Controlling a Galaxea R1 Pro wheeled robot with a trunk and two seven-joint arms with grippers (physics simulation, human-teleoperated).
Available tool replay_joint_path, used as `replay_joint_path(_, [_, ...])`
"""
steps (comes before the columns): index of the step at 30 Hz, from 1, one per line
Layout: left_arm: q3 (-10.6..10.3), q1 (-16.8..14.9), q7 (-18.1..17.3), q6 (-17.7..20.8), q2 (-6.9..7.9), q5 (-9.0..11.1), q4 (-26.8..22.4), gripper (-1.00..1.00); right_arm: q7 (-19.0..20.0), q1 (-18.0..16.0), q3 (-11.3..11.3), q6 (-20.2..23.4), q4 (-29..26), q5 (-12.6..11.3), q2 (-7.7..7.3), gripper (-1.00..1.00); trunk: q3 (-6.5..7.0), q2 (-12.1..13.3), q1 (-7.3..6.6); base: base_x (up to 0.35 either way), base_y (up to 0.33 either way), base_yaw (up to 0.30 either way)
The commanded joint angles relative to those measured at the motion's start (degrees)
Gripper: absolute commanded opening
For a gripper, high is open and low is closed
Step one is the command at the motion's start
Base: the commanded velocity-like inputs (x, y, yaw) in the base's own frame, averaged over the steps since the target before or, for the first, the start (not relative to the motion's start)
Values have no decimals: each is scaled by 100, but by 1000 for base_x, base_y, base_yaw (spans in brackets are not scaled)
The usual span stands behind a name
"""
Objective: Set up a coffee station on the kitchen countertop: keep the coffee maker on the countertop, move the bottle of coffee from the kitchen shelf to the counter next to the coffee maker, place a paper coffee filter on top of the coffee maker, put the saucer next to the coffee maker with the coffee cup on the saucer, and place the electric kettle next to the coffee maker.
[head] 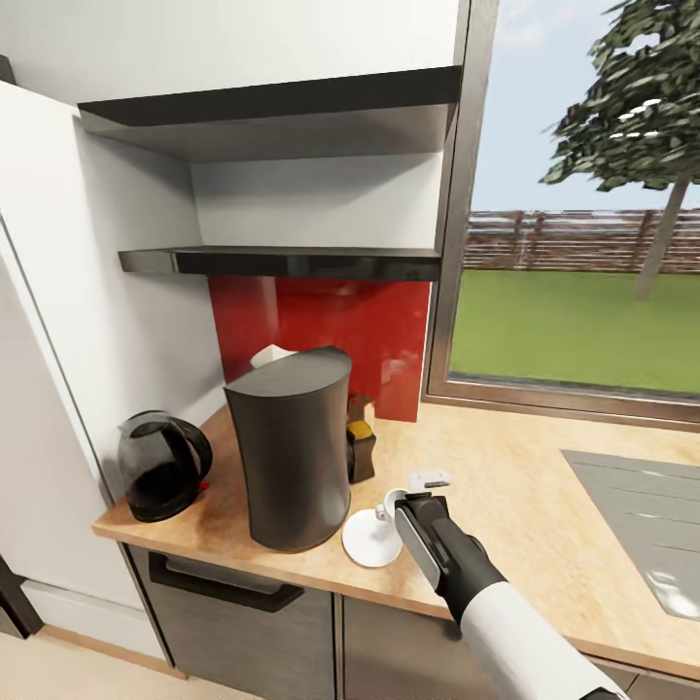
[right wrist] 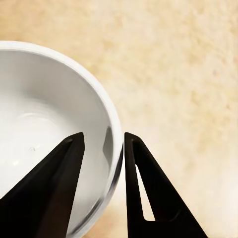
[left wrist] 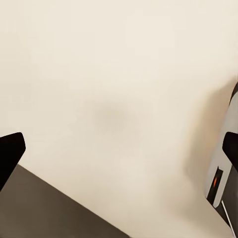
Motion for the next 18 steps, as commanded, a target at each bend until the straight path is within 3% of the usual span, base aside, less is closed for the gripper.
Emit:
replay_joint_path(1, [34,0,-2,32,-2,-59,-9,100,-49,-3,21,8,-3,-61,-4,-100,-2,-4,2,-107,0,0])
replay_joint_path(5, [56,0,-2,32,4,-56,-9,100,-49,-3,21,8,-2,-61,-4,-100,-2,-4,2,-191,0,0])
replay_joint_path(18, [42,0,6,32,-18,-66,-9,100,-49,-3,21,8,10,-61,-4,-100,-2,-4,2,-55,24,0])
